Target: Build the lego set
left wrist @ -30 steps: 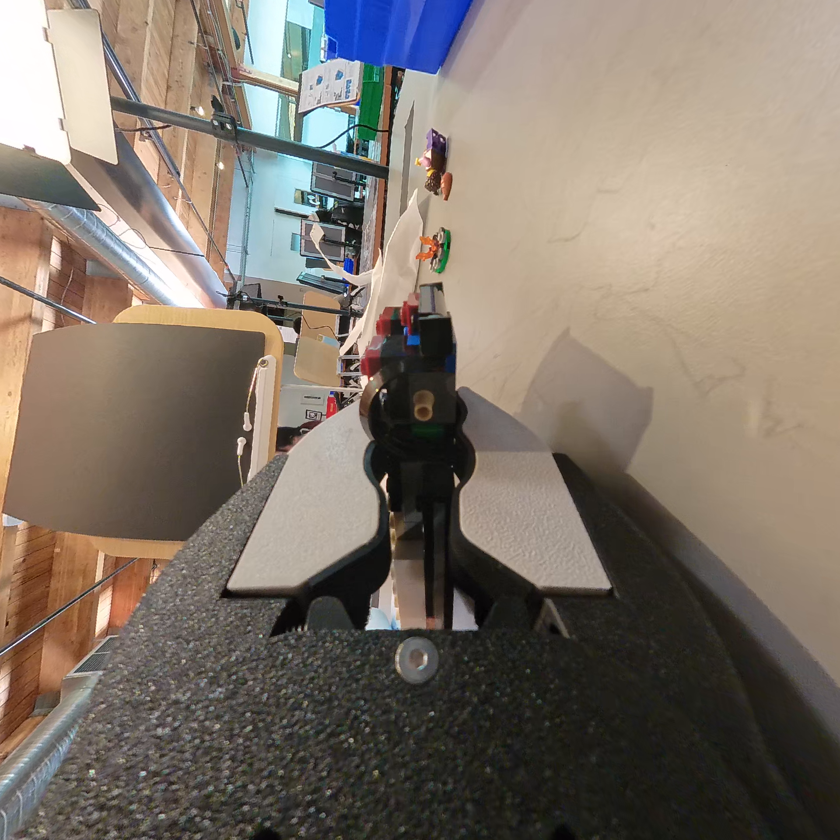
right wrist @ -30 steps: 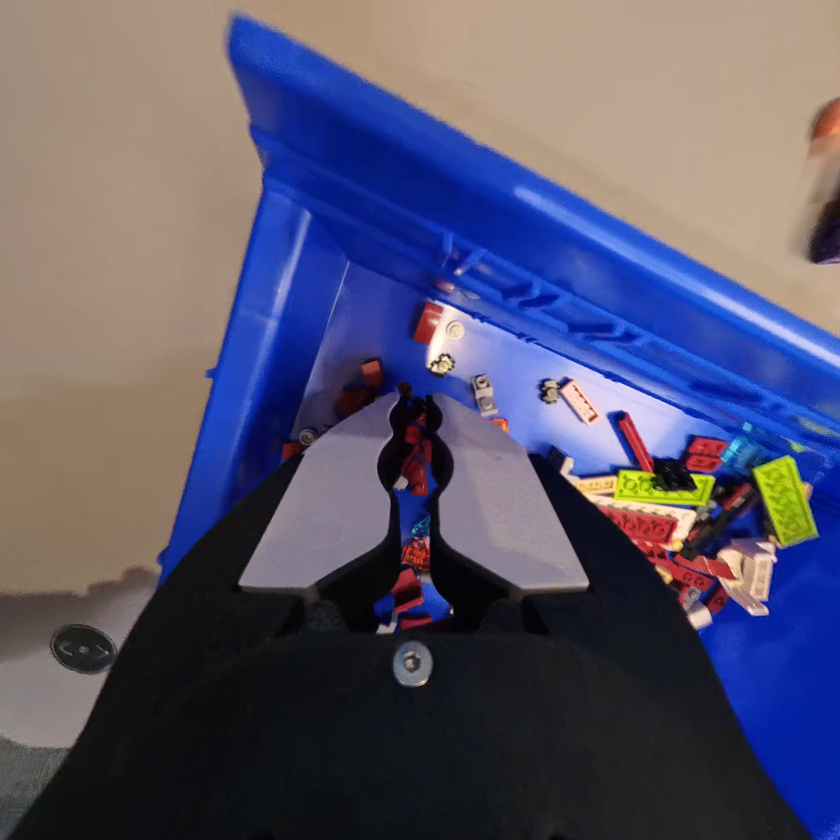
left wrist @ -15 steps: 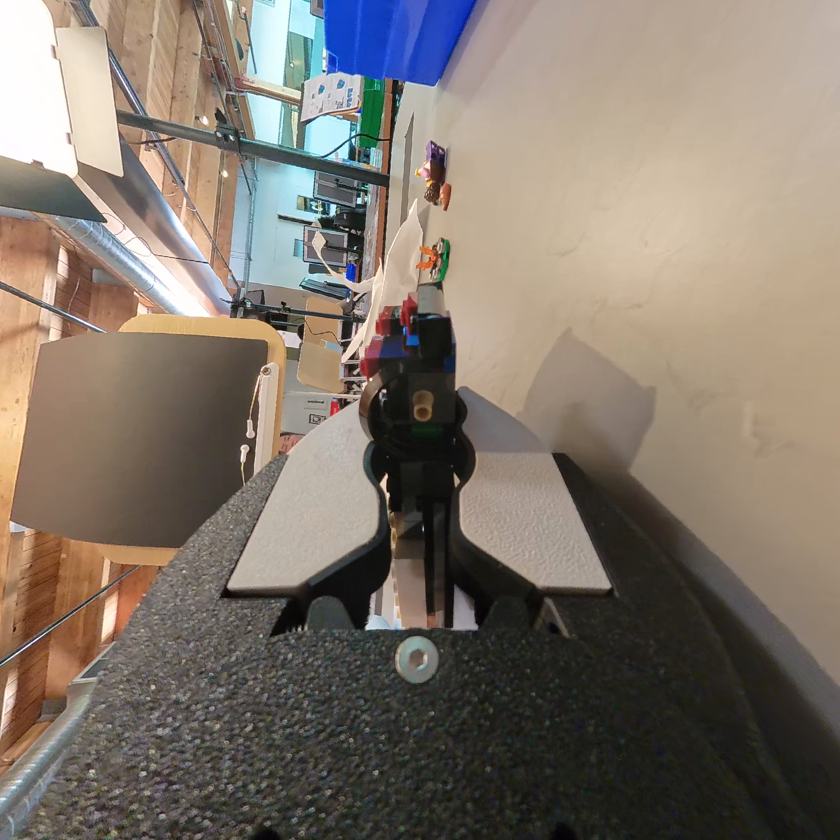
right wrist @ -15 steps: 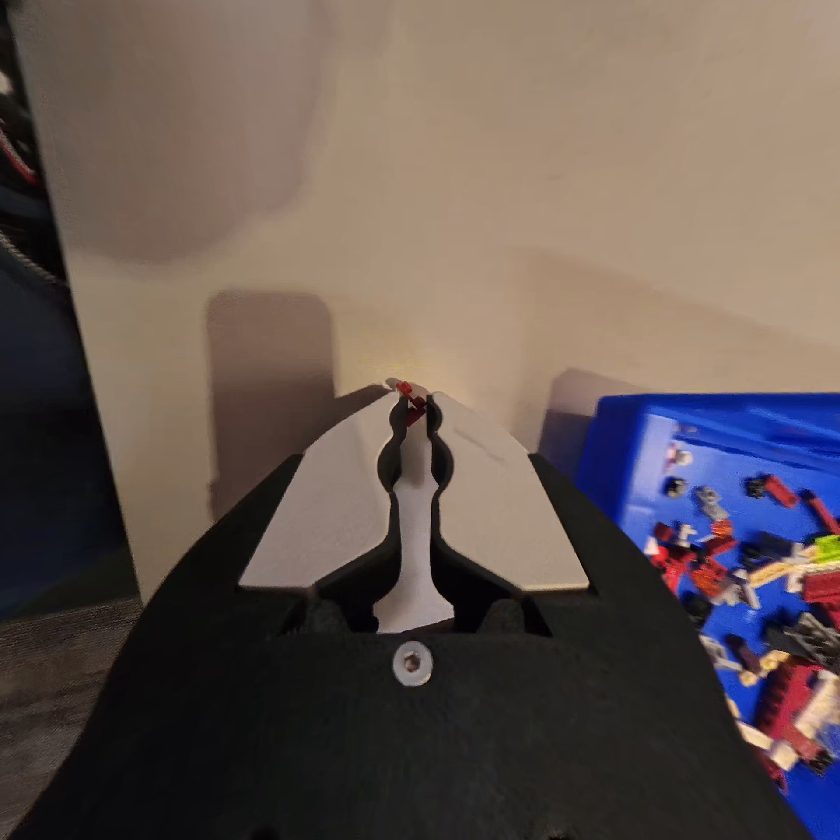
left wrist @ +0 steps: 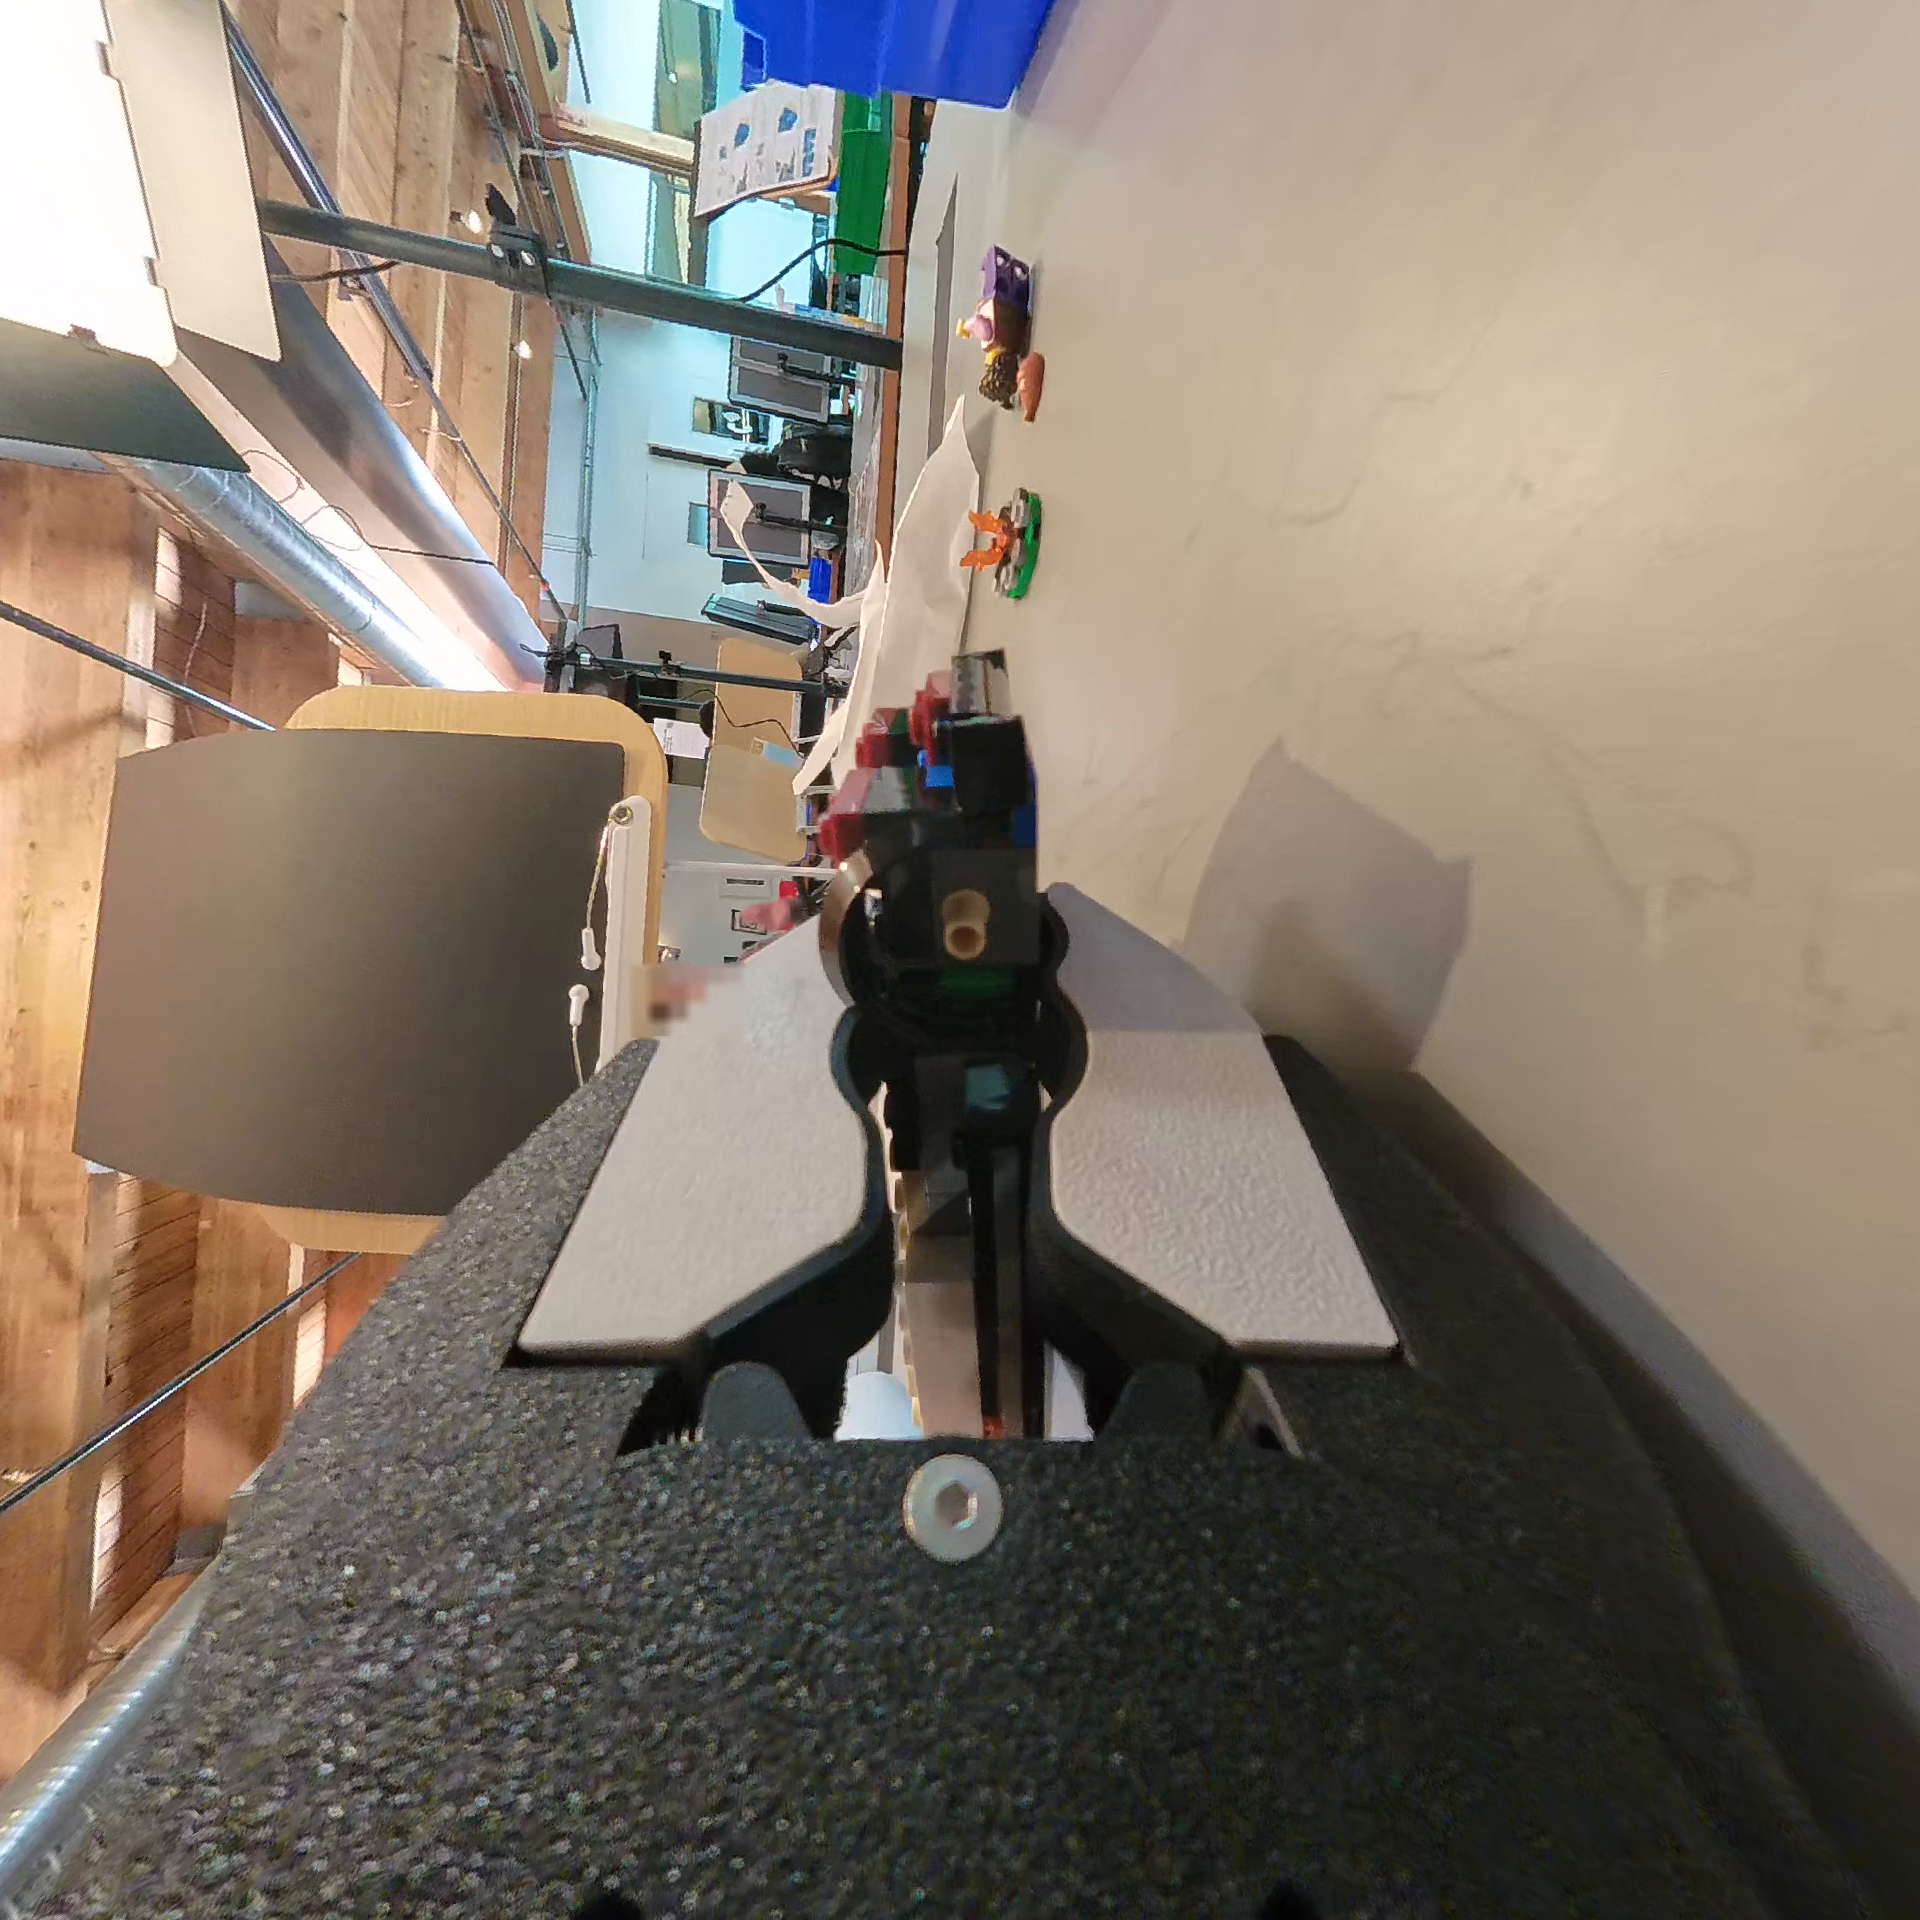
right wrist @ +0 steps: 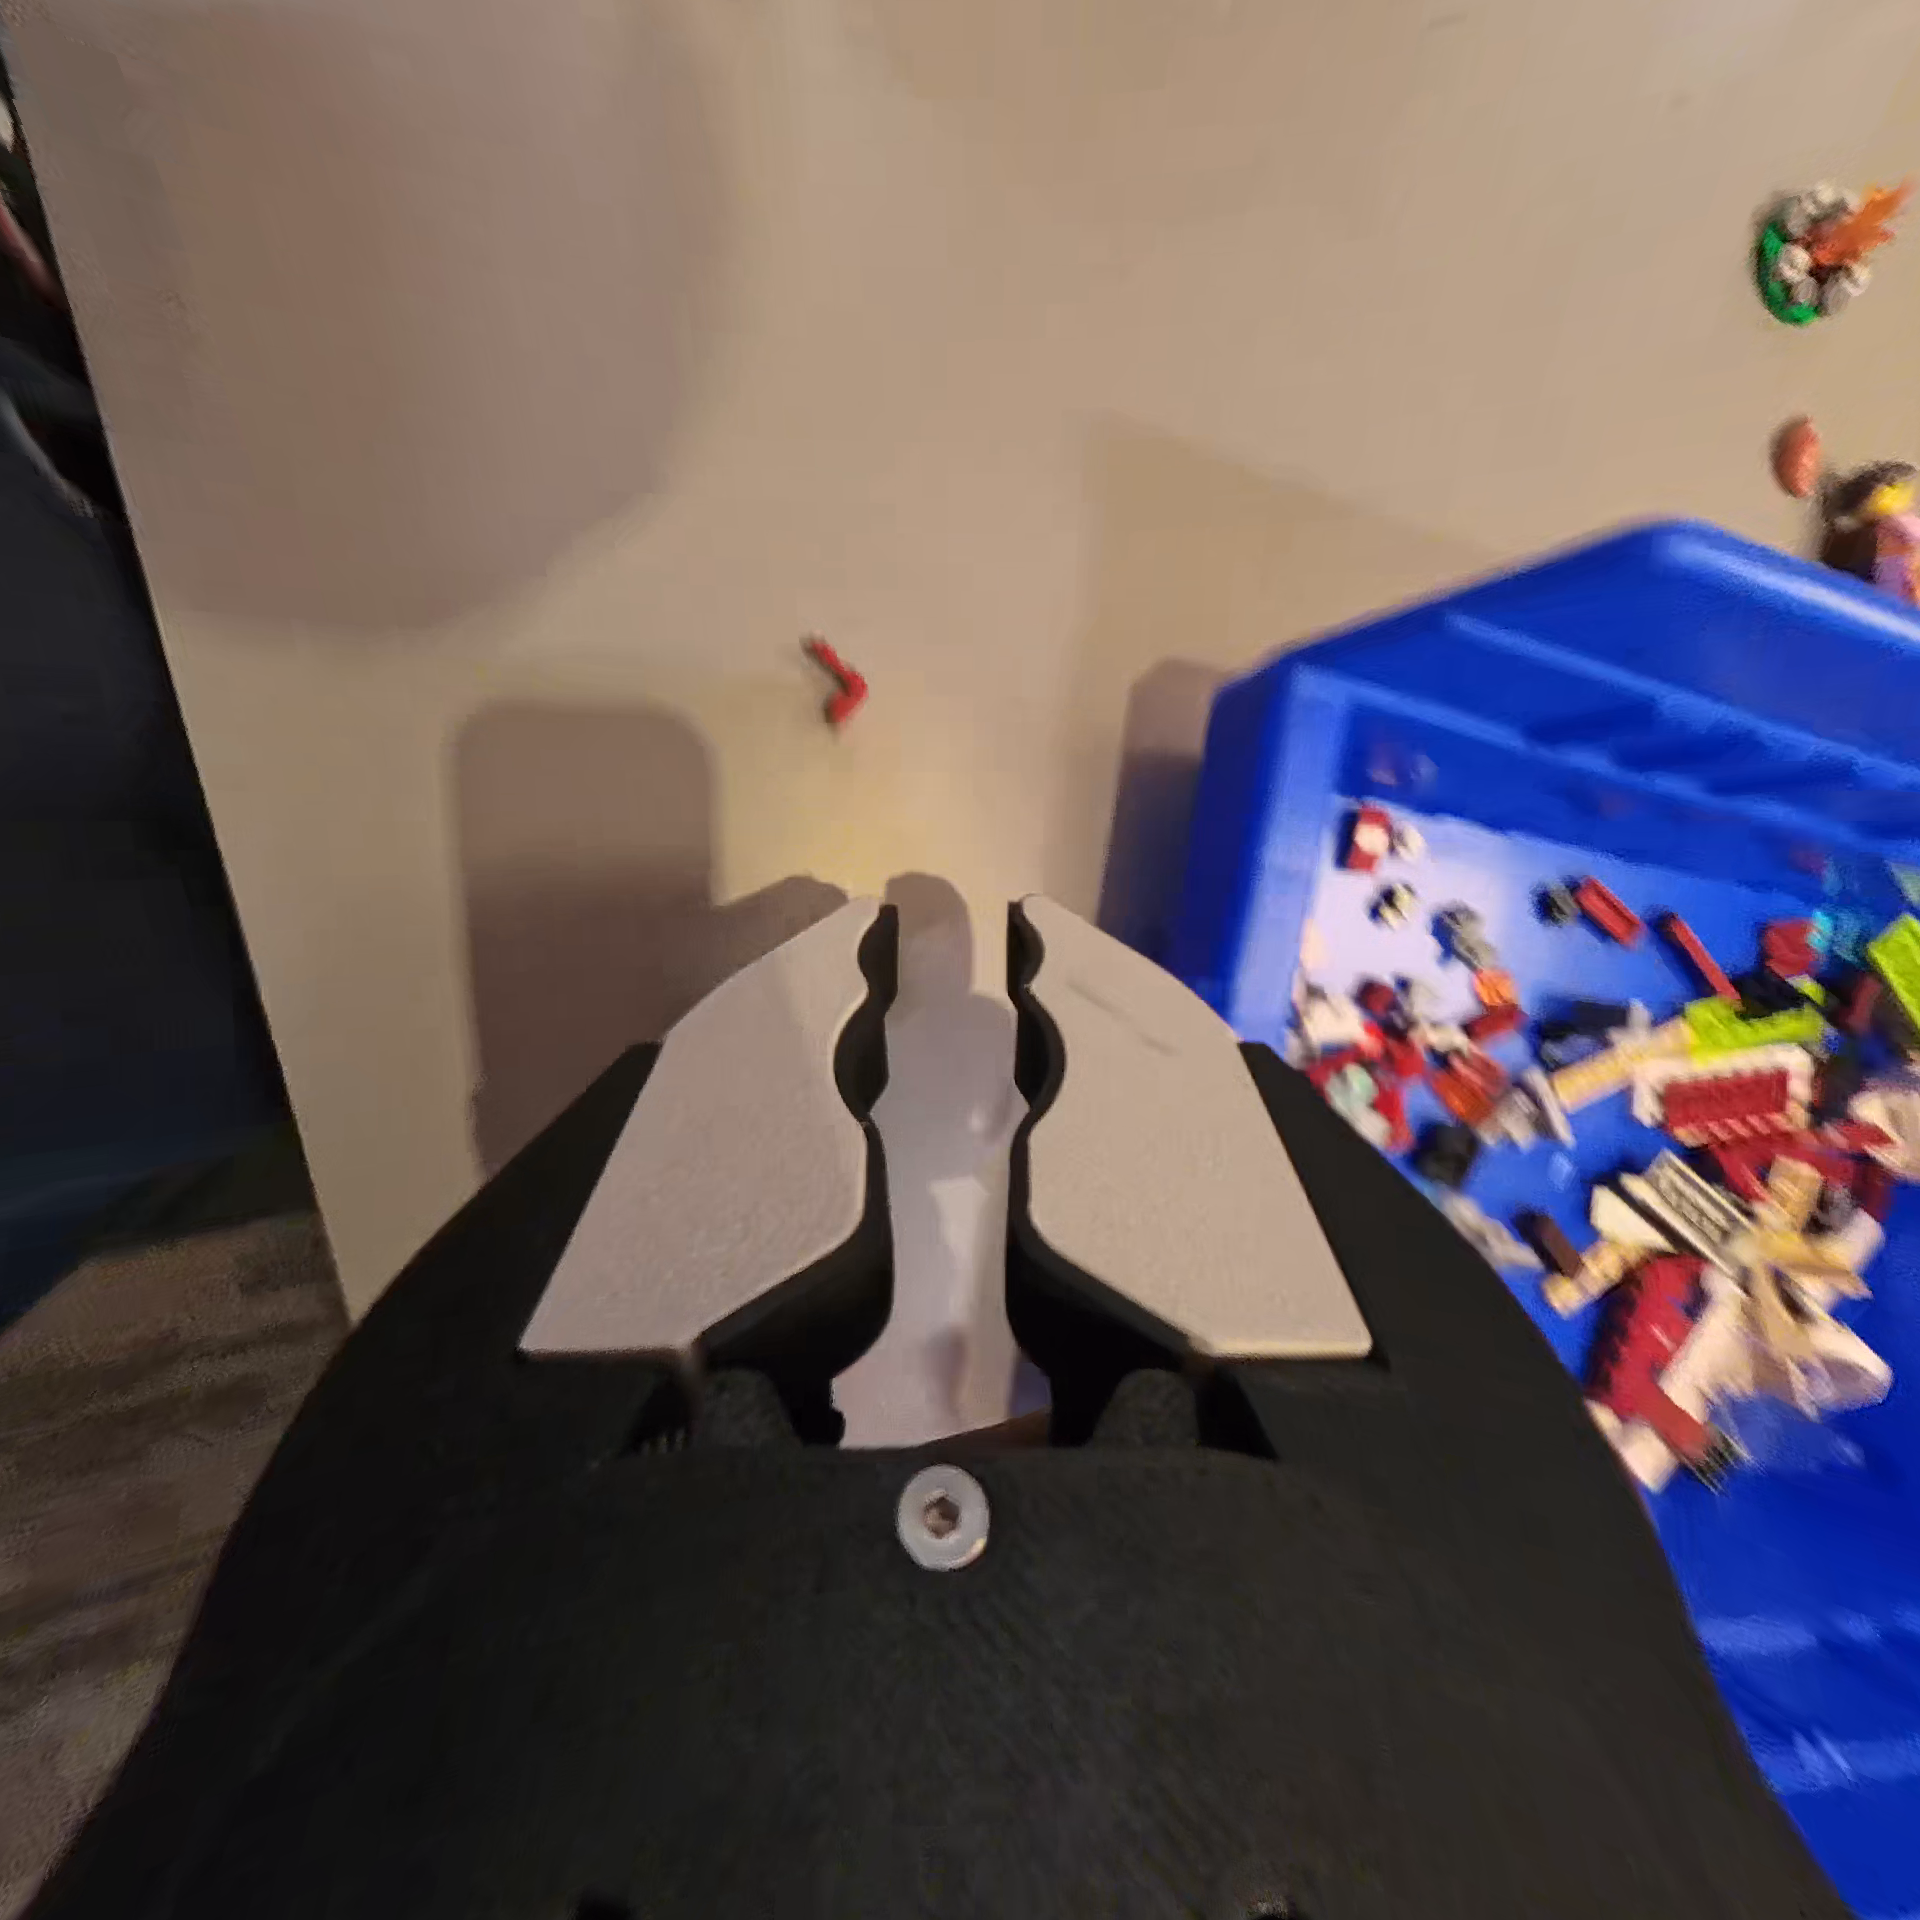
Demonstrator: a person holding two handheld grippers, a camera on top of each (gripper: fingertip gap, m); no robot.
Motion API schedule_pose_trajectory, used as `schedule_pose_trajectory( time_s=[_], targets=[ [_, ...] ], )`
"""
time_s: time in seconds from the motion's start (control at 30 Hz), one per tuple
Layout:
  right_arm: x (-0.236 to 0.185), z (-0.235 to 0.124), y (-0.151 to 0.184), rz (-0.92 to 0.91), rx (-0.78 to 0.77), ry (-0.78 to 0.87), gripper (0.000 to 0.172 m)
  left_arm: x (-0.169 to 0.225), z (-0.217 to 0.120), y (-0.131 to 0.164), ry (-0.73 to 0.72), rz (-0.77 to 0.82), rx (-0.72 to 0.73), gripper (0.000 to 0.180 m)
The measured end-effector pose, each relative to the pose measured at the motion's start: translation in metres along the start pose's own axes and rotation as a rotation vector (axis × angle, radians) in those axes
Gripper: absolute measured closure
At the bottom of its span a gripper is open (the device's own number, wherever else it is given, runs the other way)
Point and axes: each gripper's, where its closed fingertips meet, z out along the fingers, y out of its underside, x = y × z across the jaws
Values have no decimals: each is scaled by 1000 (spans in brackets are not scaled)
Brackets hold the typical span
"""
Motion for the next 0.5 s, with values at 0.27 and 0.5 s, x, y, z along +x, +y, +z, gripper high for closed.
schedule_pose_trajectory(
  time_s=[0.27,0.5],
  targets=[
    [60,-70,61,-83,-181,118,156,-10,3,-8,-71,39,10,155],
    [89,-68,72,-152,-135,42,158,-5,9,-20,-71,41,22,155]
  ],
)
